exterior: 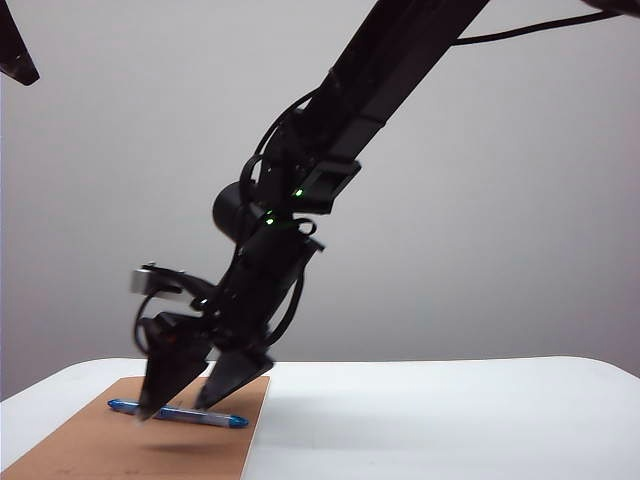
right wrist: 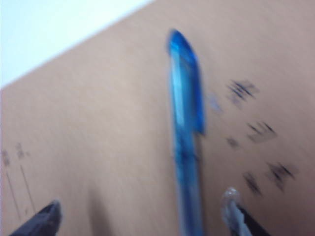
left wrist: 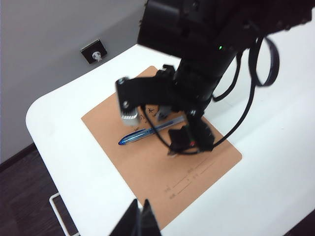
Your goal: Pick up a pen on the table and place it on the notebook.
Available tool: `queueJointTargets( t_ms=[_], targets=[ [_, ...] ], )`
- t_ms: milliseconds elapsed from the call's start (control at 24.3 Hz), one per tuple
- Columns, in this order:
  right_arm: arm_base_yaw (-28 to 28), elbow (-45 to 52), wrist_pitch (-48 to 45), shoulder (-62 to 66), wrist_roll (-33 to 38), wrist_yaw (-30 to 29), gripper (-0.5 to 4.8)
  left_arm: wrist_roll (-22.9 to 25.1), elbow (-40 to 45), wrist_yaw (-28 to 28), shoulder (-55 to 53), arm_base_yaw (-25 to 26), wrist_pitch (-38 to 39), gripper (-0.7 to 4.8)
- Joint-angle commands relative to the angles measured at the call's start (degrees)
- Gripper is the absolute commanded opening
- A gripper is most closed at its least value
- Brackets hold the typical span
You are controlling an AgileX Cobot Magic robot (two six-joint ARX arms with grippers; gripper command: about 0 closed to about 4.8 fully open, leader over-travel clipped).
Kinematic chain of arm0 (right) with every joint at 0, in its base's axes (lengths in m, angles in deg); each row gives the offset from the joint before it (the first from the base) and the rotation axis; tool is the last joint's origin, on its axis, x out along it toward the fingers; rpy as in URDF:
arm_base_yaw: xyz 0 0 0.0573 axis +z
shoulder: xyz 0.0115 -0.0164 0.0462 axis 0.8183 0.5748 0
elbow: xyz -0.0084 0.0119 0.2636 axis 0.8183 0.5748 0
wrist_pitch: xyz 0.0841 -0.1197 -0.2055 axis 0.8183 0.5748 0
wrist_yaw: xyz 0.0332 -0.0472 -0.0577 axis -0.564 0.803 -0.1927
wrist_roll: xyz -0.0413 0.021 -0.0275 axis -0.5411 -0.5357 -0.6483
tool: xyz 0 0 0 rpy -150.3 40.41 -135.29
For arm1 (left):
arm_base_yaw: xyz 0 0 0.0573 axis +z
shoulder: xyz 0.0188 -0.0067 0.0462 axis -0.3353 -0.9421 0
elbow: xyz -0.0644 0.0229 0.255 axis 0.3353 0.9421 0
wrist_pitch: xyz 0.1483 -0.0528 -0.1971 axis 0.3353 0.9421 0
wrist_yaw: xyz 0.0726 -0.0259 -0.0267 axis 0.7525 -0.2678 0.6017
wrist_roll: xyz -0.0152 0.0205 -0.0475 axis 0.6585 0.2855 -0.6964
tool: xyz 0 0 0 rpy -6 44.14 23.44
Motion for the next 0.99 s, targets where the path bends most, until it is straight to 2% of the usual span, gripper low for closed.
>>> queueJointTargets(
  t_ms=[41, 247, 288, 329, 411, 534, 575, 617, 740, 945, 986],
  targets=[
    [-0.98, -0.44, 2.82, -3.56, -0.33, 1.51, 4.79, 0.02, -0.13, -0.35, 0.11, 0.00, -0.59, -0.05],
    [-3.80, -0.44, 7.28, -9.62, -1.11, 4.09, 4.79, 0.02, -0.13, -0.33, 0.11, 0.00, -1.55, -0.05],
    [-4.66, -0.44, 8.07, -10.97, -1.07, 4.07, 4.64, 0.00, -0.13, -0.09, 0.11, 0.02, -1.90, -0.05],
    [-6.43, -0.44, 9.49, -13.79, -0.50, 3.80, 3.79, -0.20, -0.13, 0.09, 0.11, 0.02, -2.60, -0.05],
    [-8.90, -0.42, 11.08, -17.59, 1.11, 2.84, 2.52, -0.74, -0.13, 1.22, 0.11, 0.04, -3.67, -0.05],
    [-12.68, -0.42, 11.82, -22.86, 4.17, 0.76, 1.54, -0.96, -0.13, 4.24, 0.11, 0.07, -6.23, -0.05],
    [-14.95, -0.39, 11.17, -26.23, 5.53, 0.76, 0.75, -1.77, -0.13, 7.34, 0.13, 0.13, -8.66, -0.05],
    [-16.13, -0.37, 10.29, -27.89, 5.64, 0.83, 0.53, -2.12, -0.13, 8.96, 0.28, 0.20, -9.99, -0.05],
    [-20.06, 0.42, 5.90, -33.86, 6.58, 0.85, 0.10, -3.78, -0.13, 10.91, 1.03, 1.75, -14.80, -0.05],
    [-25.64, 4.04, -0.22, -43.10, 8.83, 1.09, -0.05, -5.11, -0.11, 9.84, 3.13, 5.33, -18.40, -0.05],
    [-27.41, 7.13, -2.51, -47.84, 8.74, 1.73, -0.05, -5.11, -0.09, 8.41, 4.46, 7.45, -18.29, -0.05]
  ],
)
